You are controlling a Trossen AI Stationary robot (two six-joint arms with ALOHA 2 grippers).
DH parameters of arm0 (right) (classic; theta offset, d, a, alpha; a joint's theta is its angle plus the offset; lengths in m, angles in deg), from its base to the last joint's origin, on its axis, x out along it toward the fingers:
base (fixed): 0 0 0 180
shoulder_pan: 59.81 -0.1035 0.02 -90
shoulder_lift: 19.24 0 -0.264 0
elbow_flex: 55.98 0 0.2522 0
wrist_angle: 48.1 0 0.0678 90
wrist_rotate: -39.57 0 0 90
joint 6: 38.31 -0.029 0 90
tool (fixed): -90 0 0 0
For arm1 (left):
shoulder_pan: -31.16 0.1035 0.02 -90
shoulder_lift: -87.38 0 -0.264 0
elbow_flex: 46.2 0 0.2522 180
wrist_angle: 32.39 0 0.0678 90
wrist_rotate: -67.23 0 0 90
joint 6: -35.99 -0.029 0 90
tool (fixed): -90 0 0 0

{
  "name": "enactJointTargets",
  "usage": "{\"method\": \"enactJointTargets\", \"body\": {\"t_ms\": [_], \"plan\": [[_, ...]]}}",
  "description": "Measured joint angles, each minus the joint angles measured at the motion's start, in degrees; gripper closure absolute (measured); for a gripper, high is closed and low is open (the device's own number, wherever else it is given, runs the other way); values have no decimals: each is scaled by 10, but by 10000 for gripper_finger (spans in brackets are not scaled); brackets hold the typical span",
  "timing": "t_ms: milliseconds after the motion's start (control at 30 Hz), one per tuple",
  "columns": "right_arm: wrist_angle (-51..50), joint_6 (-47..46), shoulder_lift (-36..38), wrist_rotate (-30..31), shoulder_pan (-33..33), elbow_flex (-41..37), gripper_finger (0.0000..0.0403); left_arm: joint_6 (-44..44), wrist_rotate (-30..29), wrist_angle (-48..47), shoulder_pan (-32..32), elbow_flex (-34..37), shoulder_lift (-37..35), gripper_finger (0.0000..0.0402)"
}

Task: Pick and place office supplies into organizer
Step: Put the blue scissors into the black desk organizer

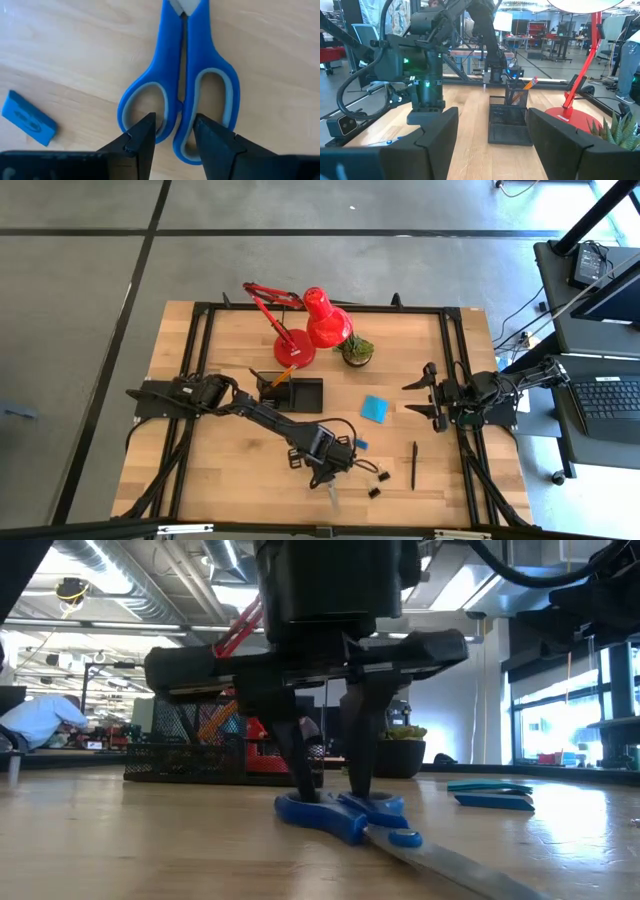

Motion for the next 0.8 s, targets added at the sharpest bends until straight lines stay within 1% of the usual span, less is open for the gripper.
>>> {"method": "enactJointTargets", "body": {"t_ms": [100,167,533,700,800], "plan": [[0,2,0,0,0,0,161,25,0,-13,0,0,1,270],[0,3,0,0,0,0,161,56,1,-20,0,0,2,270],[0,3,0,0,0,0,161,348,12,-38,7,1,2,270],[0,16,0,0,0,0,161,450,19,-53,17,1,2,270],[0,17,0,0,0,0,161,494,24,-60,21,1,2,272]]}}
